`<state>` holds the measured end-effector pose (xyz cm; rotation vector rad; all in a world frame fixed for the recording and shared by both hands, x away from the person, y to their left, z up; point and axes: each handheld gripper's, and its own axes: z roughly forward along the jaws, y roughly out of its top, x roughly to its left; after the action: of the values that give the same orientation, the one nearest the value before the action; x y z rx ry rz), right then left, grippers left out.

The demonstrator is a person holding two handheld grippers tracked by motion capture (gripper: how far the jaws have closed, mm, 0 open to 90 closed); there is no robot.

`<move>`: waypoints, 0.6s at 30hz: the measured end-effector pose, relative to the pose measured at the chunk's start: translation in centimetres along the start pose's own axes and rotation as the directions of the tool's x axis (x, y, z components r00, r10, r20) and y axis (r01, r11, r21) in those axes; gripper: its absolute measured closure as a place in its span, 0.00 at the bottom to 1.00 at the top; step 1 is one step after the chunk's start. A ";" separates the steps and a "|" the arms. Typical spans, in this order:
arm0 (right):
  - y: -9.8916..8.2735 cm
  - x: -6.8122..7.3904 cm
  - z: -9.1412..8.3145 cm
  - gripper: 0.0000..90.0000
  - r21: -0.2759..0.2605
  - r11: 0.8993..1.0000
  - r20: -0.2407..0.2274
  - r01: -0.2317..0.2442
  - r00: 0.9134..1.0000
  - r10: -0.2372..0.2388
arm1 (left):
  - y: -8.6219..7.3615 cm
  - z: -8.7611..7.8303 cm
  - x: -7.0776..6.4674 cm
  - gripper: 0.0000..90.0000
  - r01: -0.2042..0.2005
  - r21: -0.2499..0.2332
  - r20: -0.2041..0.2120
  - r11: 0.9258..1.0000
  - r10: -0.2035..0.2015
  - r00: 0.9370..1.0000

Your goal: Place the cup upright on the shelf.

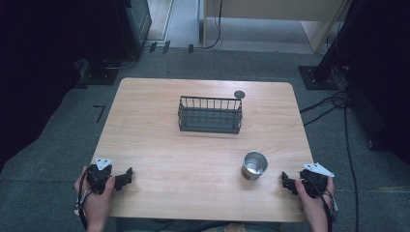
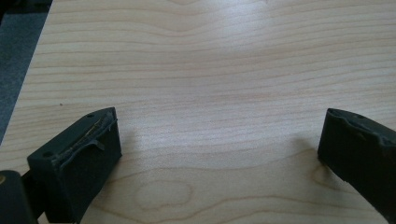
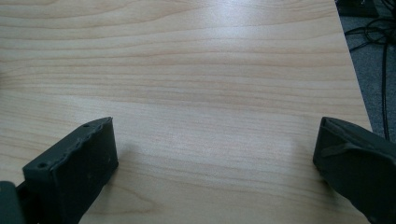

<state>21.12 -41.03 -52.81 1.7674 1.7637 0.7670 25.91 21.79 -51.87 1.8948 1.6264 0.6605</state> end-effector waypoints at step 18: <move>-0.3 1.3 -0.7 0.00 -0.016 1.000 -0.038 0.010 0.999 -0.010 | 0.0 0.0 0.0 0.00 0.003 -0.002 0.000 1.000 -0.003 1.000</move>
<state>20.36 -39.74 -52.48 1.7431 1.7852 0.8138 25.90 21.79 -51.88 1.8907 1.6280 0.6603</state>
